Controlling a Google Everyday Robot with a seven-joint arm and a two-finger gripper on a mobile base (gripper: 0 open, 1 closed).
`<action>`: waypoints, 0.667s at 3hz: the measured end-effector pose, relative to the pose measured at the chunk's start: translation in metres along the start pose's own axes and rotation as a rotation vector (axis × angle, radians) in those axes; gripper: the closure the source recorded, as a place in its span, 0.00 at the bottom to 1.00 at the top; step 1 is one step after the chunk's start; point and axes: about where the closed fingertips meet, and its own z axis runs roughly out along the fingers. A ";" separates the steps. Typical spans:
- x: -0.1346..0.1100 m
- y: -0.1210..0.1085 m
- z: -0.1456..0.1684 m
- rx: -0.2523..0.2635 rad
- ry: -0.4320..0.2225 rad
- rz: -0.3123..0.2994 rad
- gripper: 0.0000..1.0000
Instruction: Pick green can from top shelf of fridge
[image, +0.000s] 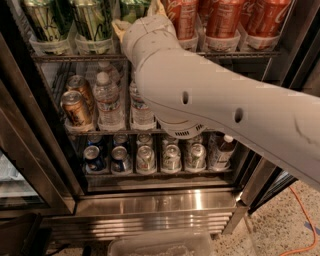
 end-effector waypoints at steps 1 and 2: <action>0.002 0.001 0.002 -0.006 0.006 0.011 0.74; 0.004 0.006 0.005 -0.039 0.017 0.047 0.97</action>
Offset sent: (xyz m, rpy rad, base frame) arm 0.0122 0.0092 -0.0154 0.0748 0.0931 0.0743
